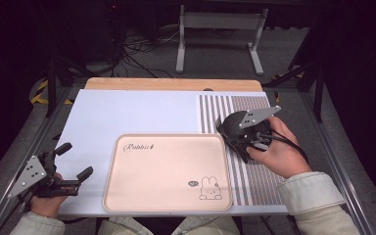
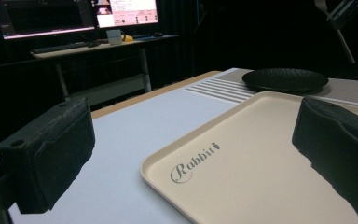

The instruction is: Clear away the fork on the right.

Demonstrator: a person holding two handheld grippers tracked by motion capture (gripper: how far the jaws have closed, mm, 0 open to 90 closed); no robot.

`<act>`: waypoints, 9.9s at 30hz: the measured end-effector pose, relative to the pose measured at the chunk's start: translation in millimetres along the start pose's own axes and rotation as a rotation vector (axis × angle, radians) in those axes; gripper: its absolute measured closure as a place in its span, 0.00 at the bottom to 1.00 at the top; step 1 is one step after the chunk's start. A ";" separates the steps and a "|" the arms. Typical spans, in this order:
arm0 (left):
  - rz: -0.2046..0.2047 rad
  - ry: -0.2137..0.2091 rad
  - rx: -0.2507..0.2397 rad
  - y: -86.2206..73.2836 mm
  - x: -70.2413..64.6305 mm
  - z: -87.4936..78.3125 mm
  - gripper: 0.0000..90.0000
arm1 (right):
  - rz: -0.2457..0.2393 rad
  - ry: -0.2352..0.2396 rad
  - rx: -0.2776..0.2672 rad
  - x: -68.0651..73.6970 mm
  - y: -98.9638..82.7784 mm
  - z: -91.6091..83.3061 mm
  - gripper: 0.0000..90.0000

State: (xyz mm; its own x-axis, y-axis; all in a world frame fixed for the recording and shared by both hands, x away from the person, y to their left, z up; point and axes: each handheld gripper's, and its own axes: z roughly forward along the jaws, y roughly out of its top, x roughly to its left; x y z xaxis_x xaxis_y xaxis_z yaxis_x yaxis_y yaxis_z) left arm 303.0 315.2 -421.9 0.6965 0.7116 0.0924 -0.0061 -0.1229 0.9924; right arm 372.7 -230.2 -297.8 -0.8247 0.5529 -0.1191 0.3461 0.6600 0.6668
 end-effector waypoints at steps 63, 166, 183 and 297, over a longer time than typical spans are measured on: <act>-0.004 -0.010 0.002 -0.2 1.0 0.7 0.00 | 0.686 -0.078 0.242 25.6 -27.1 115.4 0.95; -0.005 -0.022 0.001 -0.4 1.6 2.2 0.00 | -0.074 0.098 0.197 9.0 -21.6 160.5 1.00; -0.007 -0.020 0.003 -0.5 1.8 2.0 0.00 | -0.037 0.064 0.218 0.7 -26.3 155.3 1.00; -0.002 -0.019 0.016 -0.8 2.3 3.3 0.00 | 0.290 -0.226 -0.538 -18.3 -192.0 34.1 0.06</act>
State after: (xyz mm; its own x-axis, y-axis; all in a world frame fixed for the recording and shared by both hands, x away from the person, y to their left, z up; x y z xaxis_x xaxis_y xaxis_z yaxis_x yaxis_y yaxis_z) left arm 306.9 314.6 -422.7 0.7099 0.6988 0.0885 0.0069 -0.1326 0.9911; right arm 336.6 -349.7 -448.7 -0.5969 0.8023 0.0081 0.2196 0.1537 0.9634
